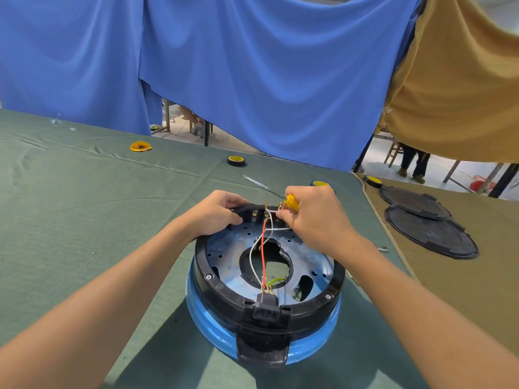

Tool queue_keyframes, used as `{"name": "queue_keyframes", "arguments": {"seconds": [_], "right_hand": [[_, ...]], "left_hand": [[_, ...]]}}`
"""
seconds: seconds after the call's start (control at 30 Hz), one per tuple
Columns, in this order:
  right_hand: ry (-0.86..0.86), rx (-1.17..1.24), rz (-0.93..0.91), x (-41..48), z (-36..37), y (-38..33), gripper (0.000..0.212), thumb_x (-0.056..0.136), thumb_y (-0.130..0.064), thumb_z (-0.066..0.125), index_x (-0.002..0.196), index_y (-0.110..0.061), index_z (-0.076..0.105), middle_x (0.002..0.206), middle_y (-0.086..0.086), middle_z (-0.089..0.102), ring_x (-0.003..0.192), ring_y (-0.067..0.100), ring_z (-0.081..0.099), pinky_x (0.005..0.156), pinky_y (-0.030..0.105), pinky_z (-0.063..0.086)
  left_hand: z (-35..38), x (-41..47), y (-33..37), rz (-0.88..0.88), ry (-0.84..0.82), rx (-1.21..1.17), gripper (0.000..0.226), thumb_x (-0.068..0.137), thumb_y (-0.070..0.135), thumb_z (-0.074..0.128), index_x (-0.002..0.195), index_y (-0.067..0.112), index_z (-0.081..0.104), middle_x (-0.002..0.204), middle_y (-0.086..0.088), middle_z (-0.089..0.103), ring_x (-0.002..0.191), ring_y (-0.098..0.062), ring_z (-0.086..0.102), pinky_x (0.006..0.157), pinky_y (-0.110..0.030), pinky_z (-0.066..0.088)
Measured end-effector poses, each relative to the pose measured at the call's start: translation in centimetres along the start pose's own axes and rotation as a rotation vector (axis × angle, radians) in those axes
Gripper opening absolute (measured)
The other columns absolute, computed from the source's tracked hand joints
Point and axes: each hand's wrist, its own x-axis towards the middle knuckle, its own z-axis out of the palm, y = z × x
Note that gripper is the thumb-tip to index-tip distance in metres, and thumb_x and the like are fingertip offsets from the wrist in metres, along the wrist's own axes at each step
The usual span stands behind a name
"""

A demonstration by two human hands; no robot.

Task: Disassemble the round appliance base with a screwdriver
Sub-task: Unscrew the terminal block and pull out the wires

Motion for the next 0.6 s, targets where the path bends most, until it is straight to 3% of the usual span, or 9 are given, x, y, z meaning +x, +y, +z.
{"name": "queue_keyframes", "arguments": {"seconds": [0.1, 0.23, 0.37, 0.5, 0.6], "right_hand": [[0.161, -0.046, -0.090, -0.1, -0.9, -0.3, 0.040, 0.083, -0.023, 0.073, 0.064, -0.020, 0.038, 0.056, -0.007, 0.041, 0.058, 0.026, 0.044, 0.052, 0.033, 0.040], [0.318, -0.046, -0.146, -0.3, -1.4, 0.0, 0.023, 0.086, -0.021, 0.069, 0.072, -0.005, 0.058, 0.066, 0.005, 0.061, 0.059, 0.027, 0.054, 0.052, 0.041, 0.047], [0.399, -0.075, -0.145, -0.6, -1.2, 0.4, 0.011, 0.081, -0.010, 0.070, 0.075, -0.005, 0.062, 0.067, 0.006, 0.061, 0.058, 0.028, 0.054, 0.049, 0.041, 0.047], [0.426, -0.064, -0.076, -0.5, -1.0, 1.2, 0.018, 0.085, -0.014, 0.067, 0.072, -0.005, 0.060, 0.065, 0.006, 0.059, 0.057, 0.027, 0.053, 0.050, 0.041, 0.046], [0.482, -0.024, 0.002, -0.5, -0.6, 1.8, 0.029, 0.088, -0.020, 0.066, 0.066, -0.007, 0.051, 0.058, 0.002, 0.050, 0.052, 0.025, 0.046, 0.047, 0.034, 0.037]], "left_hand": [[0.0, 0.1, 0.2, 0.038, 0.022, 0.183, 0.039, 0.087, -0.003, 0.060, 0.119, 0.018, 0.064, 0.111, 0.002, 0.069, 0.100, -0.016, 0.064, 0.087, -0.027, 0.048], [0.0, 0.3, 0.5, 0.064, 0.010, 0.383, 0.047, 0.090, 0.006, 0.058, 0.134, 0.021, 0.054, 0.128, -0.002, 0.063, 0.113, -0.020, 0.058, 0.092, -0.025, 0.041], [0.2, 0.2, 1.2, 0.141, 0.052, 0.543, 0.047, 0.094, 0.013, 0.055, 0.139, 0.023, 0.047, 0.133, 0.006, 0.059, 0.122, -0.017, 0.054, 0.102, -0.040, 0.044], [0.4, 0.0, 2.9, 0.238, 0.142, 0.402, 0.031, 0.097, 0.019, 0.053, 0.127, 0.021, 0.062, 0.121, 0.009, 0.065, 0.111, -0.006, 0.056, 0.094, -0.025, 0.043], [0.8, -0.6, 4.0, 0.244, 0.089, 0.264, 0.028, 0.099, 0.036, 0.051, 0.114, 0.021, 0.069, 0.106, 0.009, 0.071, 0.102, -0.008, 0.063, 0.094, -0.032, 0.050]]}}
